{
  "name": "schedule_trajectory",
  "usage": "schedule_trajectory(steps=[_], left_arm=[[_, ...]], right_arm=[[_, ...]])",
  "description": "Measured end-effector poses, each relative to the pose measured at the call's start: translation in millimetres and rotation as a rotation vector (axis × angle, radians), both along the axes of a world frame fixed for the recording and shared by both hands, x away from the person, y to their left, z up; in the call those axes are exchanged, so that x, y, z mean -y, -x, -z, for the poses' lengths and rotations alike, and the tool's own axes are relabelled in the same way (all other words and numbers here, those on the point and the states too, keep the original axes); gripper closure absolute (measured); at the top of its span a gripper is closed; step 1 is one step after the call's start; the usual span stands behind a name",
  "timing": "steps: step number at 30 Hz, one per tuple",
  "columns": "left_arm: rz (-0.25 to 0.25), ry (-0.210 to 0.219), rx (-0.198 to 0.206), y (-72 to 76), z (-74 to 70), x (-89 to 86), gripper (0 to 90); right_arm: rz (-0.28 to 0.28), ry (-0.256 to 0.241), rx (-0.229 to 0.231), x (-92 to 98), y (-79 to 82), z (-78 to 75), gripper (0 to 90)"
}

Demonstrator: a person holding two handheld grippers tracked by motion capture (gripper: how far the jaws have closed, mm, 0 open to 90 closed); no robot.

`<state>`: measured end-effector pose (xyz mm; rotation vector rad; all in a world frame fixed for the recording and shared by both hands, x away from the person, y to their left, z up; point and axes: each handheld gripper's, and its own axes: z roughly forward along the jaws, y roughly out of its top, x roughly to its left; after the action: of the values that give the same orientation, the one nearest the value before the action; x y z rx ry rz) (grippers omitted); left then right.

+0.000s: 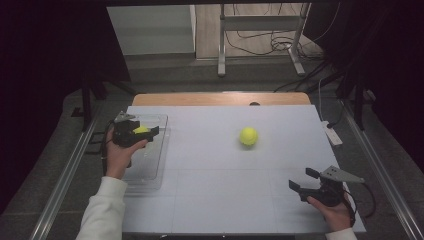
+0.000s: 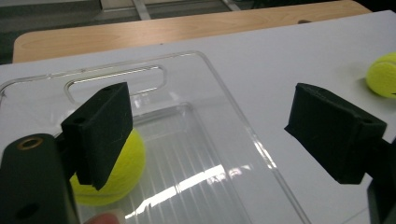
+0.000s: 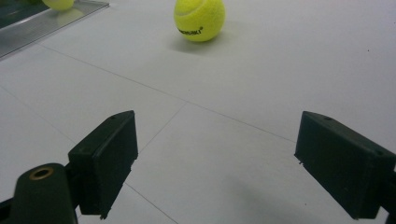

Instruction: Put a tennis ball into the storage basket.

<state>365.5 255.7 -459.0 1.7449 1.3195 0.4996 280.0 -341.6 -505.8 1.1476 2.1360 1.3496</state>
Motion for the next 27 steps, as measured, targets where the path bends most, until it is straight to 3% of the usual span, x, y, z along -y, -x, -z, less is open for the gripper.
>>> schedule_trajectory(steps=[10,12,14,22,27], left_arm=[[0.057,0.036,0.04,16.1,-8.3,6.8,14.8],[0.086,0.064,0.041,20.6,-9.6,7.8,14.8],[0.09,0.049,0.04,24.5,-10.0,8.7,14.8],[0.099,0.068,0.067,39.5,-18.4,7.2,15.0],[0.134,0.083,0.077,46.6,-22.1,12.7,15.0]], right_arm=[[-0.004,0.013,0.002,-2.9,-0.5,-0.2,13.5],[-0.002,0.015,0.002,-2.0,-0.4,-0.1,13.5],[-0.001,0.018,0.003,-1.8,-1.5,0.1,13.5],[-0.014,0.029,0.01,-4.7,-2.5,0.0,13.5],[-0.016,0.03,0.011,-5.5,-1.8,-0.5,13.5]])
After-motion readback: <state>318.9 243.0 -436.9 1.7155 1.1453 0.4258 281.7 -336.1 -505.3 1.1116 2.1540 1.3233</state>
